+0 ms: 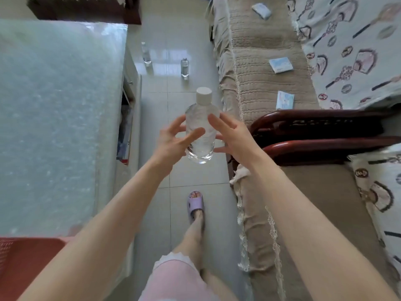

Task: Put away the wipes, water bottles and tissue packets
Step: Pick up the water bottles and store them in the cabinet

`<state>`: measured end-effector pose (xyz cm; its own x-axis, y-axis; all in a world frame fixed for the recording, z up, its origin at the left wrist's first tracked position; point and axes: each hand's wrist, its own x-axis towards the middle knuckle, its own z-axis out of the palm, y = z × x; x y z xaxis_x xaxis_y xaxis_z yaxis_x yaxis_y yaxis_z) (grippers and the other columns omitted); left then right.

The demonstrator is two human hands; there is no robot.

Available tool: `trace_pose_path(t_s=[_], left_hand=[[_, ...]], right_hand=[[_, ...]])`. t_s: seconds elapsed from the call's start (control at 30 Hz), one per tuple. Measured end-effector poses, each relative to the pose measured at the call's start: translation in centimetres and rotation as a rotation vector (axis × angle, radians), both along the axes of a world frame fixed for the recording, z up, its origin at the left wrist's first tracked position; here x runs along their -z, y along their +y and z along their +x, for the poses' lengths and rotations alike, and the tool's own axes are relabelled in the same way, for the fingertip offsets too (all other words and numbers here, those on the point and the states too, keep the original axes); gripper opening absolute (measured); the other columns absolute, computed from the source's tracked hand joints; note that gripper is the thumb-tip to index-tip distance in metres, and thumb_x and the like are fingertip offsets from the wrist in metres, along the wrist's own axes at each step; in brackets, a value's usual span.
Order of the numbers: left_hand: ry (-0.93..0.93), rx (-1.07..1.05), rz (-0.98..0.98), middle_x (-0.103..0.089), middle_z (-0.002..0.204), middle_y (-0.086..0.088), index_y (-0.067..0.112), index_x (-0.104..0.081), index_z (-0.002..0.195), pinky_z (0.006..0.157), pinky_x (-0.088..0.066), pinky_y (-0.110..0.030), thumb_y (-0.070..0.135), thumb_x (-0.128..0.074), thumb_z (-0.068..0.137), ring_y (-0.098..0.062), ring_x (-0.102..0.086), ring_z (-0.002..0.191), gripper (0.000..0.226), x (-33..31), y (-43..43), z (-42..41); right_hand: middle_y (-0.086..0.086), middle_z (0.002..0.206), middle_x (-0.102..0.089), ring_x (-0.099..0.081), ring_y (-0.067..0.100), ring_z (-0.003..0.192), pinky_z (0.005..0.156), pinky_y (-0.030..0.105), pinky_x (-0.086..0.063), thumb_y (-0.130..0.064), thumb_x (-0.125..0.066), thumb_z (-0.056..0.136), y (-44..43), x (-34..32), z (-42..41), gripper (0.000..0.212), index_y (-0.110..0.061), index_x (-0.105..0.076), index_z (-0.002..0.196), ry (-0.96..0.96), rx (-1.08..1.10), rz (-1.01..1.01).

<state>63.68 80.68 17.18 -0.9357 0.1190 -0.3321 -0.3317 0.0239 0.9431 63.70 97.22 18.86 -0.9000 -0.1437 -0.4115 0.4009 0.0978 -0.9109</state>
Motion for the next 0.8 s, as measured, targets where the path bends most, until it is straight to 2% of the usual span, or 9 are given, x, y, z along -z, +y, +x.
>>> trace_pose_path(t_s=[0.07, 0.17, 0.3, 0.4, 0.47, 0.57, 0.67, 0.8], left_hand=[[-0.031, -0.061, 0.010, -0.066, 0.113, -0.008, 0.029, -0.057, 0.126, 0.073, -0.059, -0.037, 0.024, -0.074, 0.081, -0.015, -0.068, 0.090, 0.048, 0.4, 0.8, -4.8], [-0.032, -0.124, 0.012, -0.065, 0.115, -0.009, 0.028, -0.056, 0.127, 0.068, -0.060, -0.031, 0.024, -0.074, 0.081, -0.009, -0.068, 0.086, 0.049, 0.1, 1.5, -10.2], [-0.044, -0.200, 0.019, -0.064, 0.115, -0.010, 0.023, -0.056, 0.130, 0.064, -0.059, -0.028, 0.022, -0.072, 0.083, -0.005, -0.070, 0.082, 0.050, -0.6, 2.3, -16.1], [-0.038, -0.268, 0.042, -0.064, 0.114, -0.012, 0.030, -0.058, 0.120, 0.060, -0.058, -0.025, 0.019, -0.071, 0.083, -0.003, -0.071, 0.075, 0.041, -0.7, 2.5, -20.2], [-0.045, -0.319, 0.051, -0.063, 0.113, -0.012, 0.028, -0.057, 0.121, 0.059, -0.059, -0.028, 0.016, -0.070, 0.085, -0.002, -0.070, 0.071, 0.041, -0.5, 2.6, -22.2], [-0.045, -0.417, 0.046, -0.064, 0.111, -0.009, 0.027, -0.056, 0.123, 0.058, -0.058, -0.024, 0.015, -0.070, 0.085, 0.000, -0.070, 0.073, 0.042, 0.2, 2.9, -26.0], [-0.044, -0.537, 0.053, -0.066, 0.110, -0.006, 0.032, -0.057, 0.120, 0.066, -0.059, -0.027, 0.016, -0.071, 0.084, -0.001, -0.071, 0.078, 0.043, 1.2, 2.8, -29.2], [-0.081, -0.639, 0.030, -0.065, 0.117, -0.009, 0.030, -0.056, 0.127, 0.079, -0.060, -0.040, 0.020, -0.072, 0.084, -0.006, -0.070, 0.087, 0.047, 2.2, 2.2, -32.0]], right_hand=[[-0.008, 0.122, -0.068, -0.064, 0.017, 0.114, 0.095, 0.056, -0.050, -0.055, -0.063, 0.080, 0.6, 0.1, -5.5, 0.054, -0.037, -0.057, 0.130, -0.028, -0.050, 0.001], [-0.007, 0.122, -0.068, -0.064, 0.016, 0.113, 0.095, 0.056, -0.051, -0.054, -0.063, 0.080, 1.4, -0.1, -12.1, 0.055, -0.035, -0.056, 0.131, -0.027, -0.110, 0.023], [-0.010, 0.120, -0.069, -0.065, 0.015, 0.112, 0.095, 0.057, -0.050, -0.054, -0.065, 0.079, 2.0, -0.3, -19.5, 0.055, -0.036, -0.057, 0.130, -0.036, -0.192, 0.019], [-0.011, 0.119, -0.069, -0.065, 0.016, 0.112, 0.096, 0.057, -0.049, -0.058, -0.065, 0.074, 1.9, -0.3, -25.0, 0.059, -0.036, -0.058, 0.128, -0.061, -0.262, 0.001], [-0.008, 0.123, -0.067, -0.063, 0.020, 0.114, 0.098, 0.057, -0.048, -0.059, -0.065, 0.074, 1.8, 0.0, -27.8, 0.059, -0.035, -0.059, 0.128, -0.074, -0.309, -0.015], [-0.009, 0.121, -0.068, -0.064, 0.018, 0.114, 0.100, 0.056, -0.047, -0.058, -0.066, 0.073, 1.4, 0.9, -33.2, 0.056, -0.038, -0.060, 0.124, -0.112, -0.413, -0.024], [-0.014, 0.117, -0.070, -0.066, 0.011, 0.109, 0.100, 0.055, -0.047, -0.058, -0.069, 0.075, 0.5, 2.1, -38.1, 0.043, -0.045, -0.063, 0.116, -0.121, -0.545, -0.034], [-0.015, 0.117, -0.069, -0.065, 0.011, 0.110, 0.100, 0.054, -0.047, -0.057, -0.068, 0.076, -1.3, 3.3, -42.6, 0.044, -0.045, -0.063, 0.118, -0.149, -0.665, -0.008]])
